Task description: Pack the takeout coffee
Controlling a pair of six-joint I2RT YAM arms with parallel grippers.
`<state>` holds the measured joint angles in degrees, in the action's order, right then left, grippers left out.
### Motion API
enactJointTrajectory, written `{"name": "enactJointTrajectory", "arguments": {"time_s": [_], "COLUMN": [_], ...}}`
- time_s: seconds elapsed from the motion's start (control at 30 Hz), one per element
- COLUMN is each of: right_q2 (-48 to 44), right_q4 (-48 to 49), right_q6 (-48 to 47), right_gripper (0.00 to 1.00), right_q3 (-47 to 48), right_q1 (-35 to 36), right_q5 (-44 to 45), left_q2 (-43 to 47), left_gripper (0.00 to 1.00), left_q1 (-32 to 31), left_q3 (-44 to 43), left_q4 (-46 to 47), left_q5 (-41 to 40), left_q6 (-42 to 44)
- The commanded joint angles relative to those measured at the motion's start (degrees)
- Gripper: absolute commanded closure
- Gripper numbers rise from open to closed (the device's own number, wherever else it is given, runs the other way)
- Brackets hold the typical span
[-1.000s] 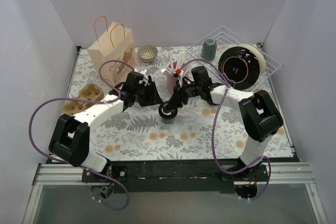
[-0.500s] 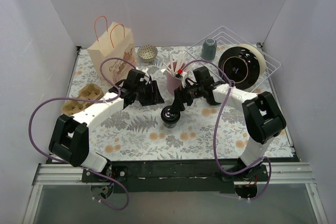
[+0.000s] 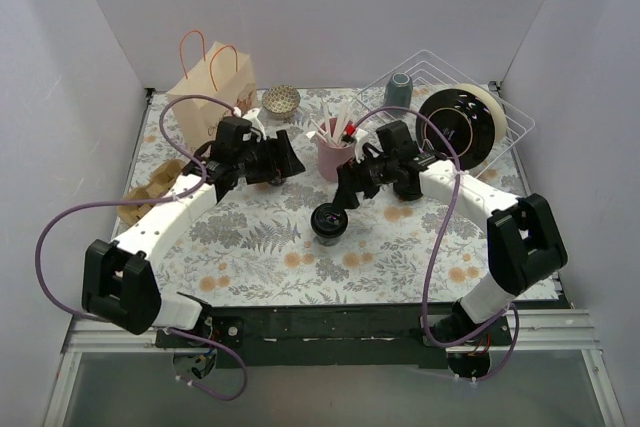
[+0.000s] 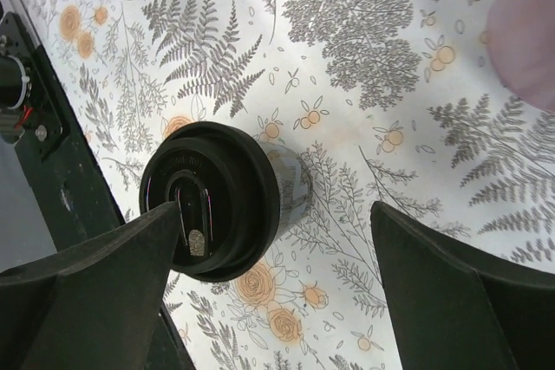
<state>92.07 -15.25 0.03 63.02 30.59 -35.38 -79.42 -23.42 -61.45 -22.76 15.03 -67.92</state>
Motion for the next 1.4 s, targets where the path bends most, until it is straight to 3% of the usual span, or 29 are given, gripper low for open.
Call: {"name": "enactJointTrajectory", "arguments": {"time_s": [0.0, 0.2, 0.4, 0.6, 0.83, 1.37], "right_q2": [-5.4, -16.29, -19.65, -14.31, -8.84, -7.17], "right_q4": [-3.12, -1.71, -4.19, -2.94, -2.68, -2.24], "right_q6": [2.42, 7.71, 6.55, 6.65, 6.73, 7.35], "right_gripper": [0.01, 0.01, 0.02, 0.02, 0.01, 0.03], "right_q3": [3.25, -2.38, -4.13, -2.74, -0.01, 1.93], "right_q1": [-0.18, 1.49, 10.62, 17.22, 20.73, 22.5], "right_q5": [7.39, 21.46, 36.93, 40.47, 39.68, 39.69], "left_q2": [6.73, 16.55, 24.83, 30.11, 32.75, 31.87], "left_gripper": [0.02, 0.02, 0.02, 0.02, 0.02, 0.02], "left_q1": [1.18, 1.27, 1.27, 1.36, 1.36, 1.27], "left_q3": [-0.07, 4.49, 15.82, 22.42, 22.87, 22.69], "left_q4": [-0.7, -0.18, 3.07, 4.31, 4.57, 3.78], "left_q5": [-3.24, -6.5, -4.21, -6.05, -9.13, -10.63], "left_q6": [1.12, 1.38, 8.15, 11.75, 12.02, 12.11]}}
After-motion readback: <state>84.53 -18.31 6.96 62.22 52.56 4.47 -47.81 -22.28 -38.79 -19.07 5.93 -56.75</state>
